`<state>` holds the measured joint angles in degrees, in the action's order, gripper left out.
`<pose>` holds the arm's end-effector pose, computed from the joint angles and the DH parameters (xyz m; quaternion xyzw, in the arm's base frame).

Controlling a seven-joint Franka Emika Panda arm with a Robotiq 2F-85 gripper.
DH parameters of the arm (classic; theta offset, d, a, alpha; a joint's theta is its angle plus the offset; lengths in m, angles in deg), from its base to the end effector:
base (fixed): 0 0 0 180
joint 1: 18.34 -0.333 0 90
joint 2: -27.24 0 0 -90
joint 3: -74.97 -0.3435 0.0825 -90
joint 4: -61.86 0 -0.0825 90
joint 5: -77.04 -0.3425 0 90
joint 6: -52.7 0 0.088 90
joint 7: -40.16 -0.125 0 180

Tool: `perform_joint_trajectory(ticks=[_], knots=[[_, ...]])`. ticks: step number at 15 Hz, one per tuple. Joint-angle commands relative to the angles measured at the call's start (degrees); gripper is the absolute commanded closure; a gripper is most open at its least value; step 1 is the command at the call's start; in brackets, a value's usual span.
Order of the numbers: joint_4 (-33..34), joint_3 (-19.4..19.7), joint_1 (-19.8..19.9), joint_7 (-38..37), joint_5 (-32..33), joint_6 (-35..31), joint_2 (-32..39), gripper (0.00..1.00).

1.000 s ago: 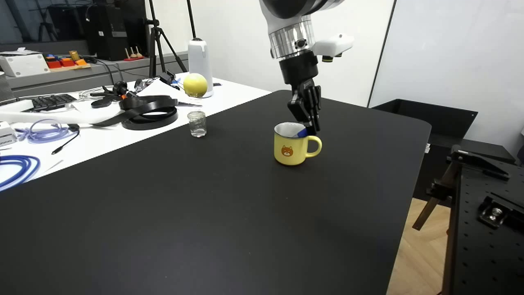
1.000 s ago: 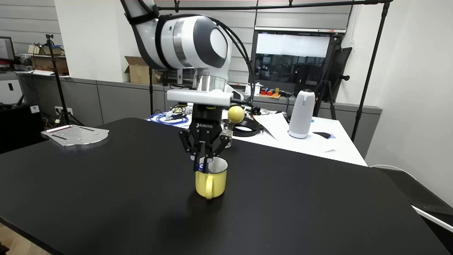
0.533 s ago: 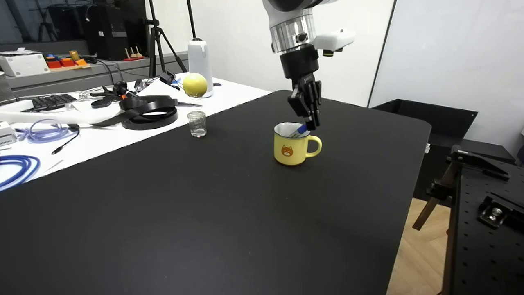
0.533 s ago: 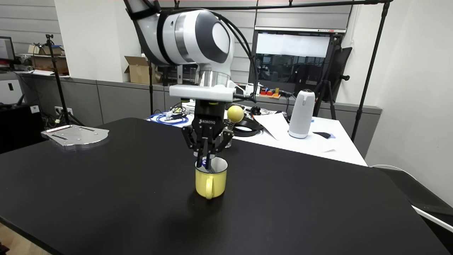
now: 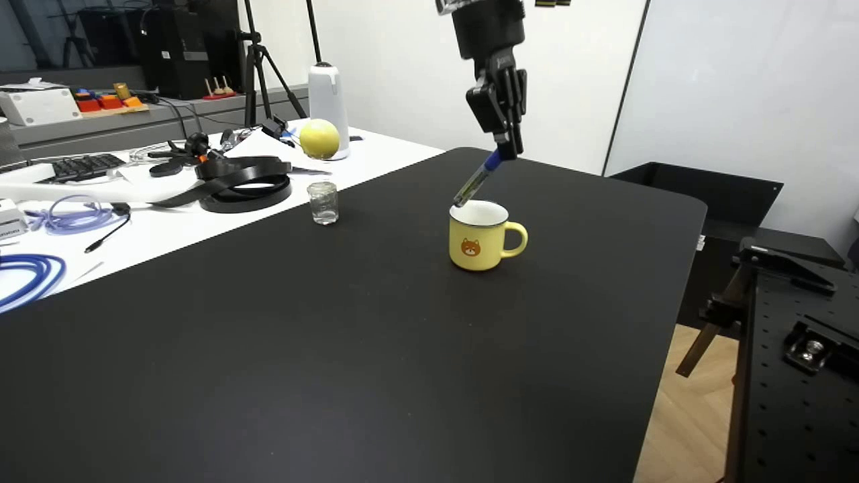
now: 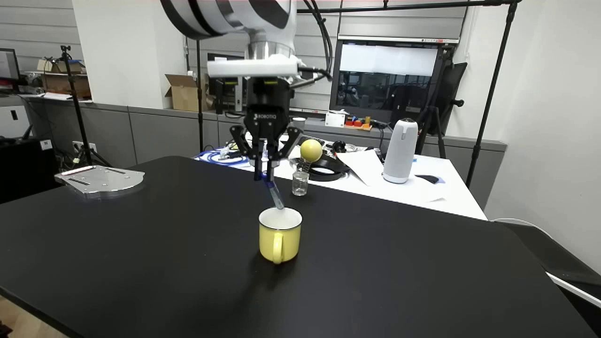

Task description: Pick the marker from the cup and put it on the table

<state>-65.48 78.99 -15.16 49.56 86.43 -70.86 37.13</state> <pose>0.4850 -0.0700 0.3204 0.9880 0.0718 -0.1273 0.0505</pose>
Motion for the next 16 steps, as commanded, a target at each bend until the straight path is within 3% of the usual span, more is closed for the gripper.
perform_joint_trajectory(ticks=[1,6,16], knots=[[-3.3,-1.2,-1.4,-2.6,1.6,0.8,-6.2,0.95],[-5.6,-3.4,-2.6,0.8,-1.4,-5.5,-6.8,0.95],[-6.2,-4.5,-3.5,0.4,-0.4,-16.5,1.4,0.95]])
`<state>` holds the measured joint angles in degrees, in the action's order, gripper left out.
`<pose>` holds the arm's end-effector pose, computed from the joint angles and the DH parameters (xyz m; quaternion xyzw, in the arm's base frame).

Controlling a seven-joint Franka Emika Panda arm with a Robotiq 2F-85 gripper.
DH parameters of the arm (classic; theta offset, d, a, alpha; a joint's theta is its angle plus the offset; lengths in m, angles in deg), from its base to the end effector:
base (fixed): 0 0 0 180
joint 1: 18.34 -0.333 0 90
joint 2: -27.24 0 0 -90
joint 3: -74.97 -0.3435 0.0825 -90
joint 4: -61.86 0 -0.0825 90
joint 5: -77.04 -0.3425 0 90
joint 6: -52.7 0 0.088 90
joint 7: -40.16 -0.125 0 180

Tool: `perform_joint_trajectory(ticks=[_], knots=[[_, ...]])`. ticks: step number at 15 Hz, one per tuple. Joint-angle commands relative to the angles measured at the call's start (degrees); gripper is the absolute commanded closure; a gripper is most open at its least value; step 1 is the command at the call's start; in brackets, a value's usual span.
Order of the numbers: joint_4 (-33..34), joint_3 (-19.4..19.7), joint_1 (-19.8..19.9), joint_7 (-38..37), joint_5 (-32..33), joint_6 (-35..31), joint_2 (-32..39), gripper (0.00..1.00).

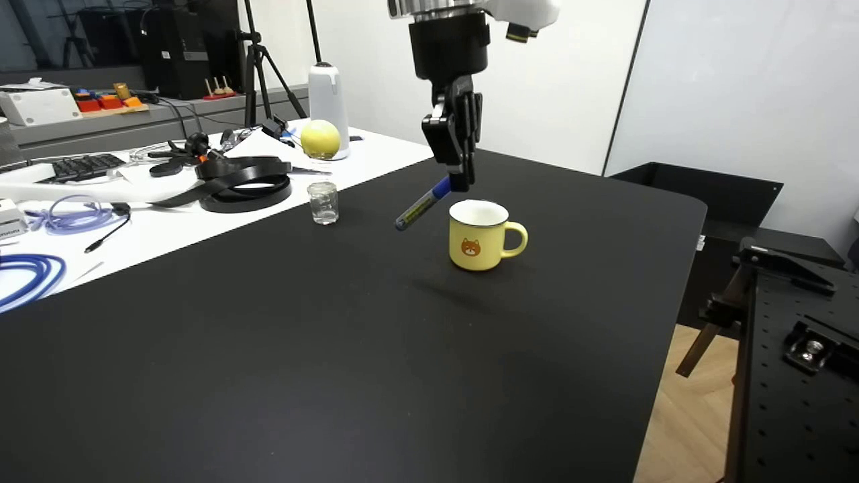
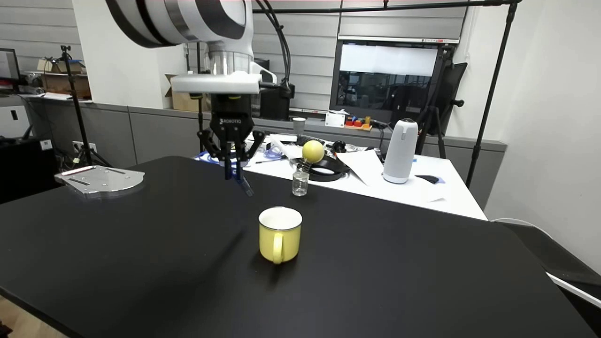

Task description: Pick the marker from the cup and put it on the table

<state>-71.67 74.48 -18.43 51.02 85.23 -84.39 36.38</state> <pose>0.4849 0.0020 0.3039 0.9859 0.1536 -0.0524 0.0408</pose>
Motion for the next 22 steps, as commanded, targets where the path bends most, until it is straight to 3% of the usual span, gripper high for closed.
perform_joint_trajectory(ticks=[1,10,11,12,14,17,21,22], knots=[[0.0,0.2,-0.5,-2.4,1.9,-4.4,3.1,0.95],[0.2,1.9,-3.1,-9.2,7.9,-10.7,8.8,0.95],[0.3,2.1,-3.3,-9.5,8.1,-10.7,9.2,0.83],[0.4,2.2,-3.6,-10.0,8.2,-10.3,9.6,0.55],[0.7,2.1,-3.7,-10.5,7.5,-9.5,10.2,0.48],[1.1,2.1,-3.8,-11.4,6.8,-7.6,10.6,0.28],[2.9,1.7,-3.4,-13.6,3.3,4.4,9.5,0.02],[3.0,1.7,-3.1,-13.4,2.8,6.6,8.6,0.0]])
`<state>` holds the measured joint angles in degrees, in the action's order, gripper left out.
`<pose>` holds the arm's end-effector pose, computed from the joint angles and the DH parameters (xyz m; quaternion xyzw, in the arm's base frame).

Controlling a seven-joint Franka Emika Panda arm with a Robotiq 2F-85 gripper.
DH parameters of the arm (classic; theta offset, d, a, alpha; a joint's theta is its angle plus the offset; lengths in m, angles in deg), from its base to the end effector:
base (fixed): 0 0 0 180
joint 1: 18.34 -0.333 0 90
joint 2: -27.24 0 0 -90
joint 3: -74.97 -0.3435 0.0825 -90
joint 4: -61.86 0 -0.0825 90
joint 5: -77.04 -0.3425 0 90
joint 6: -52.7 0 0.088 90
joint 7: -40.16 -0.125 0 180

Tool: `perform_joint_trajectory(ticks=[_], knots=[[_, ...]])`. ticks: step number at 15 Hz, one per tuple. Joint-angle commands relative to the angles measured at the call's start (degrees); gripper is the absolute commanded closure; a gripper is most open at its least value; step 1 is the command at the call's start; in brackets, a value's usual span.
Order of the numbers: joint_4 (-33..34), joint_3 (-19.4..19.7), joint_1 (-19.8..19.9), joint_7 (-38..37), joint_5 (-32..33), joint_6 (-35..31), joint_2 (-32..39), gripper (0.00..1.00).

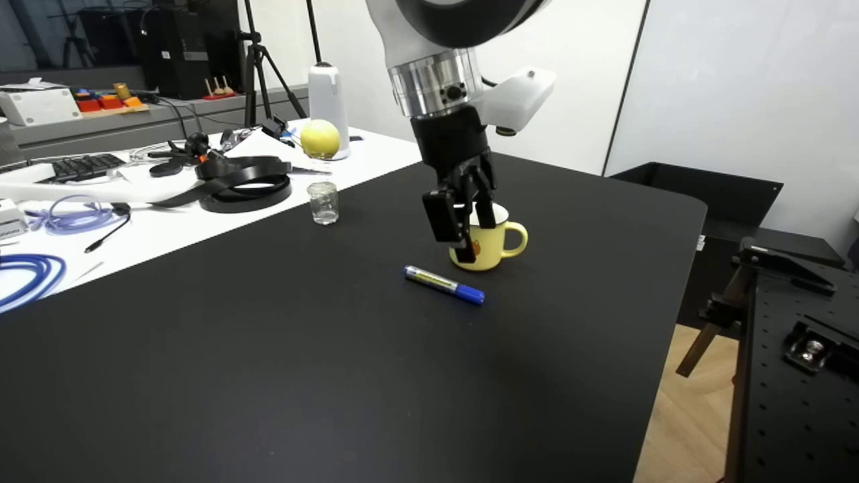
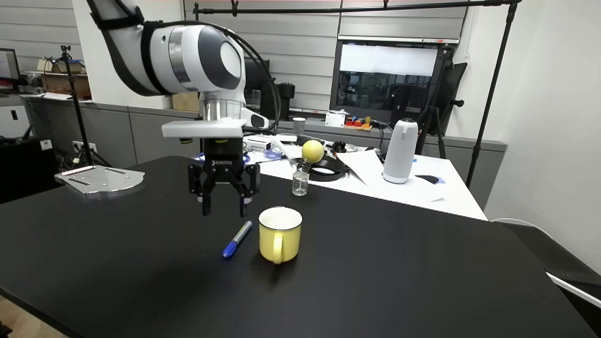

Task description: Pick the marker from the cup and put it on the table

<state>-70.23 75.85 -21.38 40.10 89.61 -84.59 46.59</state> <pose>0.4829 0.0137 0.2259 0.9844 0.1071 -0.1213 0.0687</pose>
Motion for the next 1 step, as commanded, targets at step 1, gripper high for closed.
perform_joint_trajectory(ticks=[1], knots=[[1.9,0.3,0.1,-2.5,-2.3,9.4,-2.4,0.0]])
